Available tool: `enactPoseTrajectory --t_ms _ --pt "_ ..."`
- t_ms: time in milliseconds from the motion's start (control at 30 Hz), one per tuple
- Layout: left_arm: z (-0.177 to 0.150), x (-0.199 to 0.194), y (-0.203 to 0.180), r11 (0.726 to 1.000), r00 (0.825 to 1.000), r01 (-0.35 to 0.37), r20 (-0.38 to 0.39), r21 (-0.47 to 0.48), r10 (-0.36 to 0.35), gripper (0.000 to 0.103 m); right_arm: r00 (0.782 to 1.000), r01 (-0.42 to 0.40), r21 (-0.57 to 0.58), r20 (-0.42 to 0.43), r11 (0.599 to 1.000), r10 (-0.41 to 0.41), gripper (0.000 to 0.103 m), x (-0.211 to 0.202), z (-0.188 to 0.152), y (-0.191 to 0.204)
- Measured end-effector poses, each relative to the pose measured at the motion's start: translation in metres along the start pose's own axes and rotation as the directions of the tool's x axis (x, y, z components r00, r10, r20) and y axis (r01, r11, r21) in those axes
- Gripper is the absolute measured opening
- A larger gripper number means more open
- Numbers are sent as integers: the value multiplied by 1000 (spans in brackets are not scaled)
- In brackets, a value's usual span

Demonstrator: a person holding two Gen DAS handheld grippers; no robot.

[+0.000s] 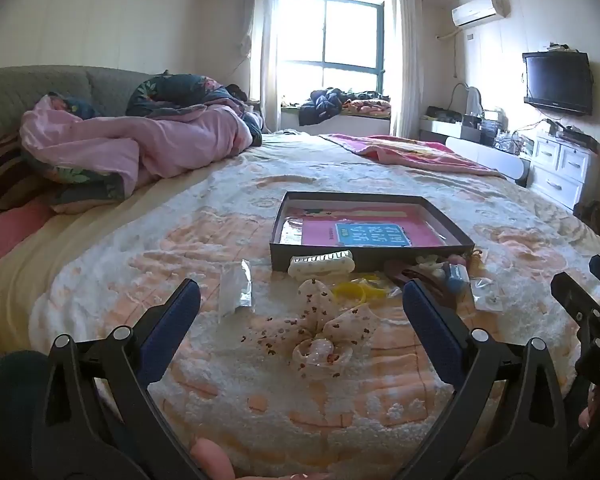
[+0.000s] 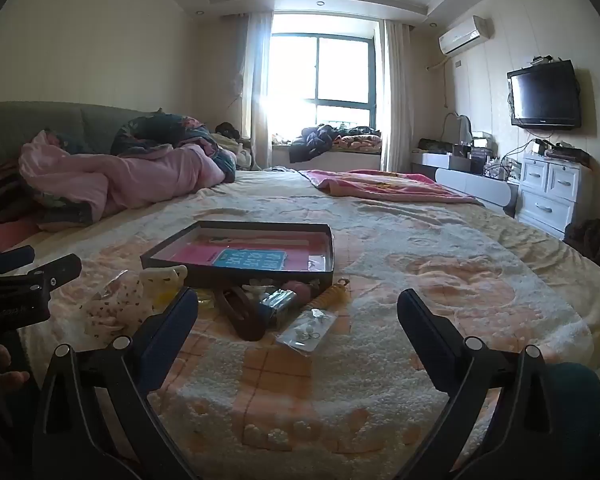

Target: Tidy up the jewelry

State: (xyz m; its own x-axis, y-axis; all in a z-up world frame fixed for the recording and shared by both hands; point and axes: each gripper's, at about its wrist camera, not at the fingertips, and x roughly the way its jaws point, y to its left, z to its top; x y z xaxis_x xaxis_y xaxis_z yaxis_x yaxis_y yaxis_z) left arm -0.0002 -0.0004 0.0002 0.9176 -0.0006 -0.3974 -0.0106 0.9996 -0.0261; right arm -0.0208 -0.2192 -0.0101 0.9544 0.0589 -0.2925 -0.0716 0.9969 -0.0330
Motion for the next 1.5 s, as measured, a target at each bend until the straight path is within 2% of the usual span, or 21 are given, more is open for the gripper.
enactPoseTrajectory --t_ms 1500 --pt "0 0 0 1000 1000 6 2 -4 -6 93 1000 -8 9 -9 1000 8 97 2 1 2"
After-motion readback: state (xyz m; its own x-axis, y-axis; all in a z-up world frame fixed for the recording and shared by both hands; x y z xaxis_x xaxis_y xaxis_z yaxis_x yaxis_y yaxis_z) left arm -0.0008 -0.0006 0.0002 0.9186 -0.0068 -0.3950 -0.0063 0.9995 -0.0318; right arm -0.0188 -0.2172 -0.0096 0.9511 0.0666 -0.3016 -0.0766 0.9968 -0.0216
